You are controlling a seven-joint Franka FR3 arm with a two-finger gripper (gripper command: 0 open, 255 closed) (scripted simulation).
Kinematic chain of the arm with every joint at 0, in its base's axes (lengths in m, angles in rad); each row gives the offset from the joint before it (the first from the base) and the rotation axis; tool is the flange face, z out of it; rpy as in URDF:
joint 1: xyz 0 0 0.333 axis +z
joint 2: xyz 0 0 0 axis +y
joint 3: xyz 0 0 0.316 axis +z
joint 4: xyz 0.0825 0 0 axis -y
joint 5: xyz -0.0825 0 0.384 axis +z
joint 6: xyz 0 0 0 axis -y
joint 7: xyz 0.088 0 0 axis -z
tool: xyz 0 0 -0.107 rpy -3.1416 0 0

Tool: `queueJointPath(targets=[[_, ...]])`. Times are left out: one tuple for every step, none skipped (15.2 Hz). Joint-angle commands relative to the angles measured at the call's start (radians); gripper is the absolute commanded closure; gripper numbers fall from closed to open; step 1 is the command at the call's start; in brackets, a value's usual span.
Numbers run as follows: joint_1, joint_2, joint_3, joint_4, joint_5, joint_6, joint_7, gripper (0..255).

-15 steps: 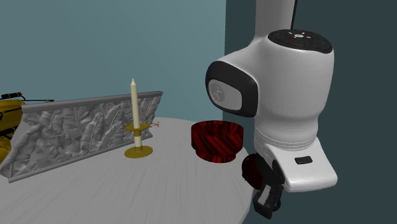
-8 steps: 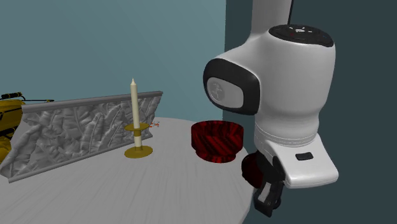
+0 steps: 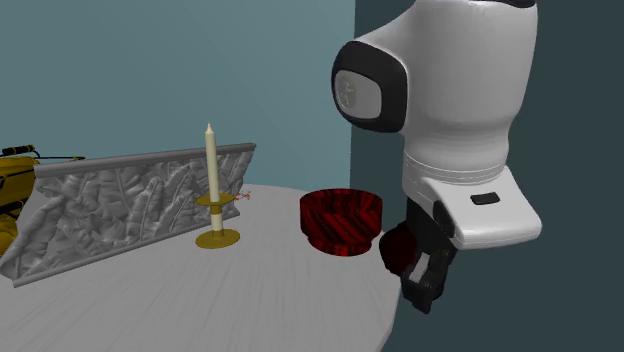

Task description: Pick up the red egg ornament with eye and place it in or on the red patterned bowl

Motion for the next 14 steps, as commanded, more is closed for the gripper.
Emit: queueJointPath(targets=[[-0.109, 0.004, 0.103, 0.019, 0.069, 0.032, -0.085, 255], [-0.157, 0.006, 0.148, 0.028, 0.099, 0.047, -0.121, 255], [-0.204, 0.008, 0.193, 0.036, 0.124, 0.061, -0.153, 255], [-0.249, 0.010, 0.236, 0.044, 0.149, 0.076, -0.182, 255], [-0.293, 0.012, 0.278, 0.051, 0.170, 0.090, -0.208, 255], [-0.335, 0.014, 0.319, 0.058, 0.189, 0.104, -0.232, 255], [-0.376, 0.017, 0.359, 0.065, 0.206, 0.118, -0.253, 255], [-0.416, 0.021, 0.399, 0.071, 0.221, 0.133, -0.270, 255], [-0.454, 0.025, 0.437, 0.077, 0.233, 0.148, -0.285, 255], [-0.489, 0.030, 0.474, 0.083, 0.243, 0.162, -0.299, 255], [-0.523, 0.036, 0.509, 0.089, 0.251, 0.178, -0.309, 255], [-0.554, 0.043, 0.543, 0.094, 0.256, 0.193, -0.317, 255], [-0.583, 0.050, 0.574, 0.100, 0.260, 0.209, -0.323, 255], [-0.609, 0.058, 0.604, 0.105, 0.263, 0.225, -0.328, 255]])
